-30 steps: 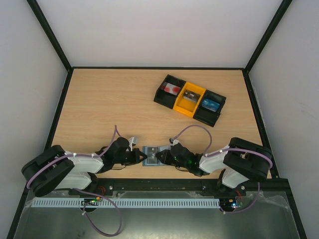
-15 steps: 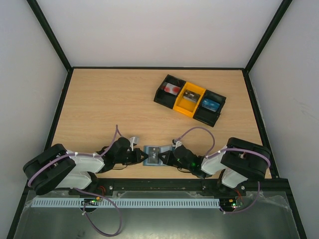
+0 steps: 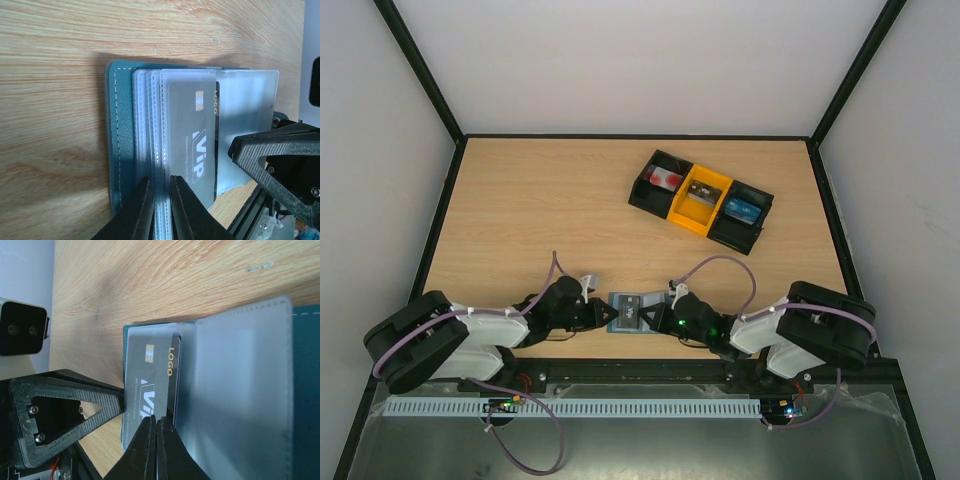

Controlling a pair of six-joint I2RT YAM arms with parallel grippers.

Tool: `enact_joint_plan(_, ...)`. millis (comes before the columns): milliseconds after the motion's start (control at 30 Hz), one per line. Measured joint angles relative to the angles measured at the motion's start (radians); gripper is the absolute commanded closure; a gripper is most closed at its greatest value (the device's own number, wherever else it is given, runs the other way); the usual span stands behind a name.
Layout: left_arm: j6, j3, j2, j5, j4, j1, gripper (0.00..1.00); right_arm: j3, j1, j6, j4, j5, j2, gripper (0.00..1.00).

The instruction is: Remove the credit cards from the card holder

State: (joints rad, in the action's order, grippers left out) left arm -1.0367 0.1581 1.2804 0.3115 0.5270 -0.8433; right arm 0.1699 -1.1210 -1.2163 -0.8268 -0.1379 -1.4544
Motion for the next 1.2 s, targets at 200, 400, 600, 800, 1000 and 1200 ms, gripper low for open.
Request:
enact_joint_plan(200, 0.000, 0.000, -0.004, -0.006, -0.011, -0.001, 0.95, -0.003, 0.000, -0.003, 0.010, 0.006, 0.013, 0.93)
enact_joint_plan(400, 0.000, 0.000, -0.004, -0.010, -0.017, -0.003, 0.97, -0.003, 0.000, -0.021, -0.001, -0.002, -0.017, 0.88)
enact_joint_plan(600, 0.000, 0.000, -0.004, -0.018, -0.016, -0.008, 0.97, -0.002, 0.000, -0.035, -0.059, -0.020, -0.080, 0.89)
enact_joint_plan(800, -0.001, 0.000, 0.001, -0.021, -0.010, -0.010, 0.97, -0.002, 0.000, -0.042, -0.097, -0.024, -0.109, 0.90)
enact_joint_plan(1000, -0.002, 0.000, 0.016, -0.020, 0.011, -0.011, 0.97, -0.002, 0.000, -0.042, -0.108, -0.025, -0.118, 0.97)
enact_joint_plan(1200, -0.005, 0.000, 0.020, -0.022, 0.016, -0.011, 0.96, -0.003, 0.002, -0.041, -0.118, -0.022, -0.123, 0.98)
